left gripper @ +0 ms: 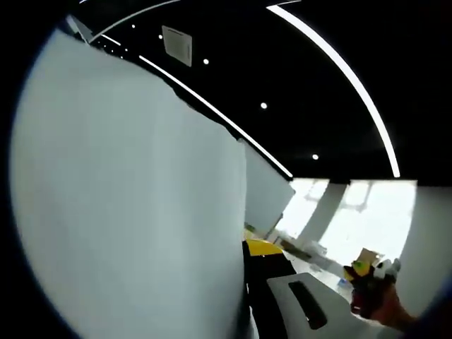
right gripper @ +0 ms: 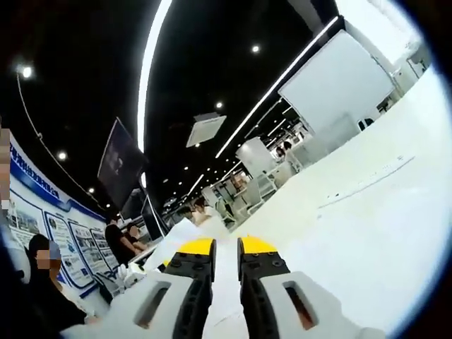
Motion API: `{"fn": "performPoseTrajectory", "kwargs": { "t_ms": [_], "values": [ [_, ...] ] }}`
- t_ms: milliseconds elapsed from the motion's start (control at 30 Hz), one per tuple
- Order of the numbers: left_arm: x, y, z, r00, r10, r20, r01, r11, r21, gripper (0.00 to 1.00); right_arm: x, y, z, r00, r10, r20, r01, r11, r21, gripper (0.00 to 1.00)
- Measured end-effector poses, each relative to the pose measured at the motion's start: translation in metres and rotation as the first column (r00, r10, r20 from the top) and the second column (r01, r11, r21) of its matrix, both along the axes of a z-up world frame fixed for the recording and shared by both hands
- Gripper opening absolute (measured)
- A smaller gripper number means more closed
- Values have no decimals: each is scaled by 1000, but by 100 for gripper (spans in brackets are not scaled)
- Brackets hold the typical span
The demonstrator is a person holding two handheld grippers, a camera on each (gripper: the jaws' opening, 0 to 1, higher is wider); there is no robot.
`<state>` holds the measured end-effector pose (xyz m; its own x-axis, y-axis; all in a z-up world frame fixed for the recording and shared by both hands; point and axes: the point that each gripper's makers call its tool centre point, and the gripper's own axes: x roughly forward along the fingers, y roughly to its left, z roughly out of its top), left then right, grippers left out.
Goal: Organize the stack of printing papers by aligning and flattening the scattered papers on the table
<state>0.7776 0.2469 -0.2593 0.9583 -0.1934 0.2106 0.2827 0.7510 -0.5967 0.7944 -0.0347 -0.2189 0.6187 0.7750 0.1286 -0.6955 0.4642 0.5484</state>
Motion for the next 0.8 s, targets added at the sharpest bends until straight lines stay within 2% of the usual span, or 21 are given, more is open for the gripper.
{"fn": "performPoseTrajectory", "kwargs": {
  "t_ms": [267,467,800],
  "values": [
    [0,-1,-1,1000,-1,-2,1,1000,3,6,10,-10,2,998,-41,48,43,998,-52,15],
    [0,-1,0,1000,-1,-2,1,1000,0,6,15,-14,1,997,-56,48,59,997,-55,20],
    [0,-1,-1,1000,-4,-5,4,1000,2,6,31,-29,-3,989,-139,59,145,983,-110,30]
  ]
}}
